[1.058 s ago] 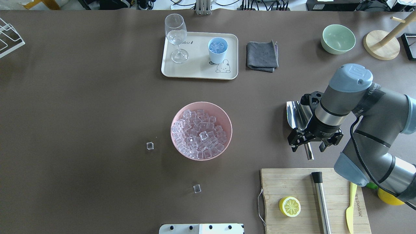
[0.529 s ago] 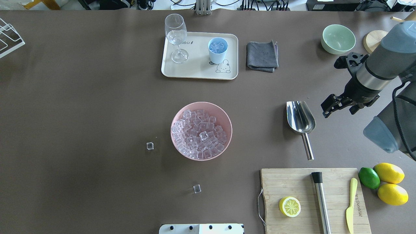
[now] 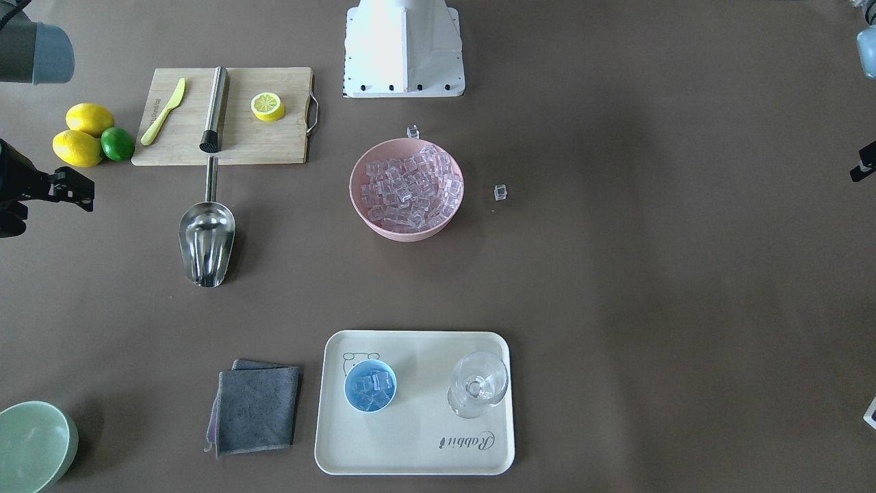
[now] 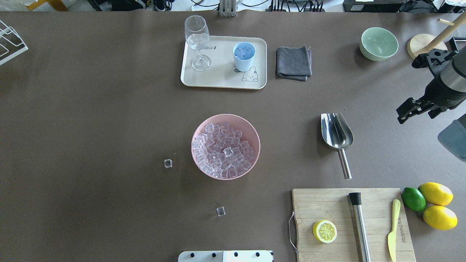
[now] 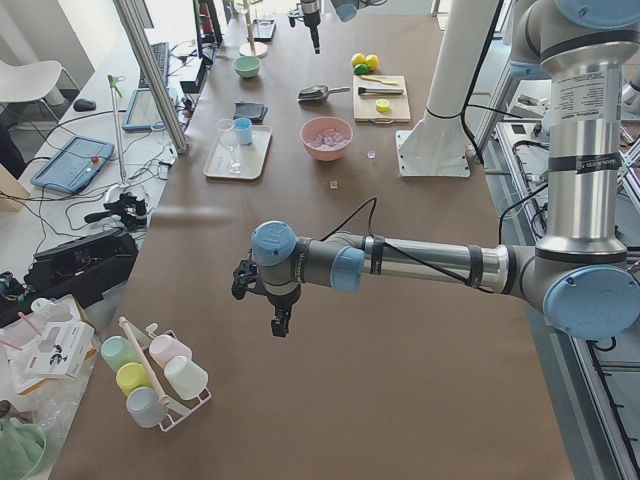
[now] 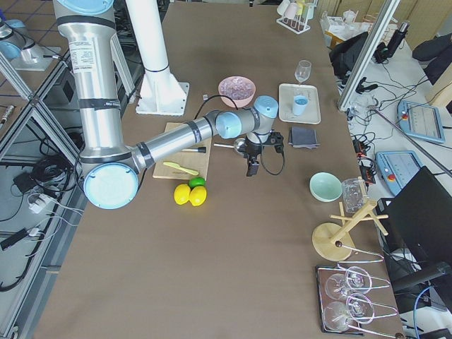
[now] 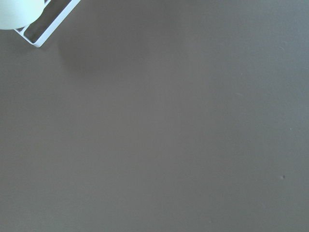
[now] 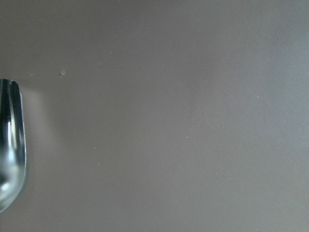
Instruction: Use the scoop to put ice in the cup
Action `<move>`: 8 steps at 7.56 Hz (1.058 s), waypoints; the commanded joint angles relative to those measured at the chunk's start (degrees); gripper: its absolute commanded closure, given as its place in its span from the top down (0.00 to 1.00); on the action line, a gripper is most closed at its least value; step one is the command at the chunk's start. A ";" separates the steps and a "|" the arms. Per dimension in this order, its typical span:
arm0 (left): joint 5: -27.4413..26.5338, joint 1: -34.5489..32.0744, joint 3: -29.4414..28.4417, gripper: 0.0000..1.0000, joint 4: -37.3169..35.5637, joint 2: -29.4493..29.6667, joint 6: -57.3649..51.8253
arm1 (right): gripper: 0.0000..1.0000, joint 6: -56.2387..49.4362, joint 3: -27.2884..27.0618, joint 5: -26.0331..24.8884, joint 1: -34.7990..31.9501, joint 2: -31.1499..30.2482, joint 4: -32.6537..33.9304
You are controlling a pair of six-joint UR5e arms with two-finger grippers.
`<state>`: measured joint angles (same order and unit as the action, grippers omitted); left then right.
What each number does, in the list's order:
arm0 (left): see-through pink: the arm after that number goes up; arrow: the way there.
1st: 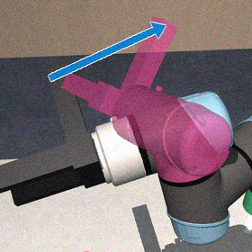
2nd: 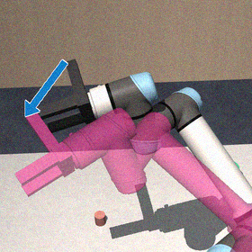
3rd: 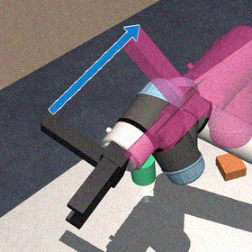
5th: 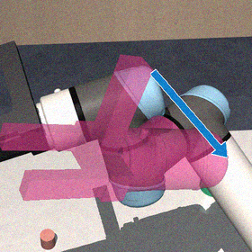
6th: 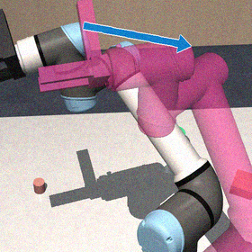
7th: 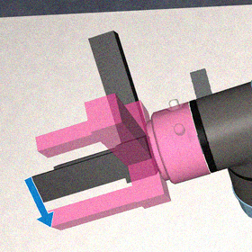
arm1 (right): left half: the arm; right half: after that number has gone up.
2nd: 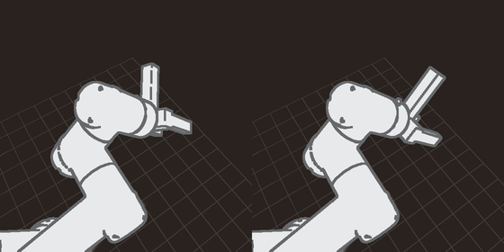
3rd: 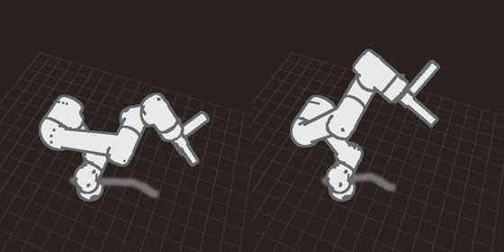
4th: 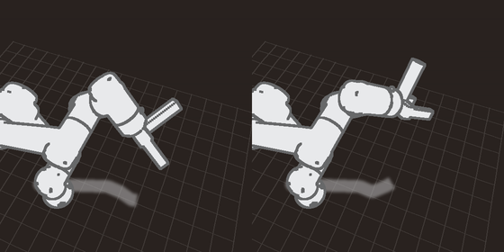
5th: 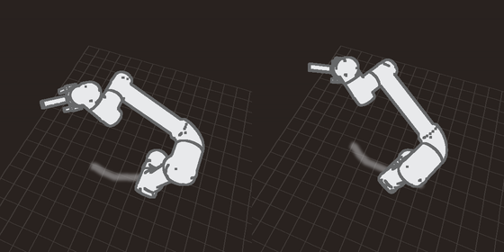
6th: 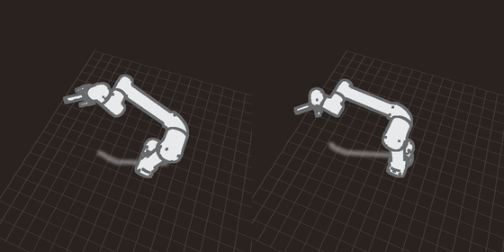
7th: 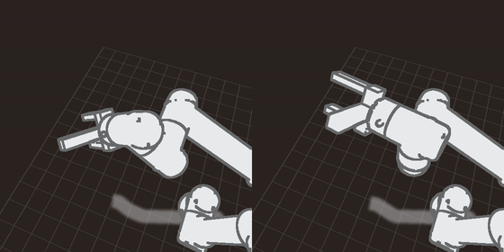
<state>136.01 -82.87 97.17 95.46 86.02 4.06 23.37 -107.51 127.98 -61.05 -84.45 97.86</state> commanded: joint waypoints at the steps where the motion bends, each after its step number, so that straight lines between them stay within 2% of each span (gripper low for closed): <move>1: 0.13 -0.28 -0.30 0.99 0.43 0.03 5.87 | 1.00 -3.41 0.11 0.51 -4.23 -2.29 0.05; 4: 0.04 -0.36 0.39 0.99 0.17 0.12 5.96 | 1.00 -9.09 0.72 0.51 -10.82 -5.45 0.05; 8: 0.13 -0.54 0.48 0.98 -0.18 -0.41 6.31 | 1.00 -16.77 4.76 2.09 -17.59 -7.22 0.05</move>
<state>136.05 -83.29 97.40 95.43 86.04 10.11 9.56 -104.31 129.20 -75.88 -90.62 97.98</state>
